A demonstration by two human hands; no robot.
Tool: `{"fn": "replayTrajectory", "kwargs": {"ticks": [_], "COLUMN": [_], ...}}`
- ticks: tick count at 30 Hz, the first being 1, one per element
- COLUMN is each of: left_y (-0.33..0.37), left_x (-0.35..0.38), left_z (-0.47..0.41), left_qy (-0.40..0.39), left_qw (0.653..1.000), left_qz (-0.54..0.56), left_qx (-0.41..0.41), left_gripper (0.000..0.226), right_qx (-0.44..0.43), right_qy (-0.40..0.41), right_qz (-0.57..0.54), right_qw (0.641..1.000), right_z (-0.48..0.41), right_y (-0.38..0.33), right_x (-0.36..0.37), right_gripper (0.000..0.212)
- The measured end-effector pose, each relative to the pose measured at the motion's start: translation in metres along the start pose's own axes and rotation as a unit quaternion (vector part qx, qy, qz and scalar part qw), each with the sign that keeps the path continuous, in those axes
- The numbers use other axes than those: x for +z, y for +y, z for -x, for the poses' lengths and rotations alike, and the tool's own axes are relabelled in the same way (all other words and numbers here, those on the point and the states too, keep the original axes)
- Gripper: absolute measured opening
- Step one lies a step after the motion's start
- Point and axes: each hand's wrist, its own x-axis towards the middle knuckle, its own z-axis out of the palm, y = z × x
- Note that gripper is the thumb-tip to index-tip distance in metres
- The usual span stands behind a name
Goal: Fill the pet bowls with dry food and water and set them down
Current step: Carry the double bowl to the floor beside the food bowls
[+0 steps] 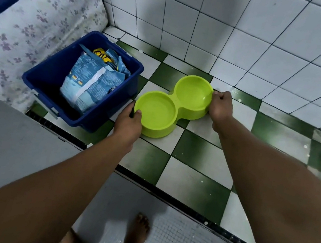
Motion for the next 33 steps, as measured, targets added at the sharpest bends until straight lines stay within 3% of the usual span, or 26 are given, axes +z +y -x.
{"fn": "replayTrajectory", "kwargs": {"ticks": [7,13,20,33], "left_y": [0.012,0.023,0.039,0.041], "left_x": [-0.008,-0.012,-0.021,-0.087], "left_z": [0.014,0.029,0.056,0.092], "left_qy": [0.003,-0.008,-0.001,0.032], "left_qw": [0.997,0.994,0.989,0.976], "left_qz": [-0.041,-0.047,-0.046,-0.052], "left_qx": [0.071,0.103,0.143,0.210], "left_gripper": [0.043,0.043,0.042,0.037], "right_qx": [0.003,-0.055,-0.036,-0.052], "right_qy": [0.021,0.020,-0.016,0.018], "right_qz": [-0.038,-0.067,-0.106,-0.191], "right_qw": [0.999,0.996,0.994,0.980], "right_z": [0.014,0.036,0.063,0.170], "right_y": [-0.001,-0.002,-0.004,-0.024], "right_x": [-0.015,-0.041,-0.067,-0.069], "right_gripper": [0.014,0.006,0.043,0.024]}}
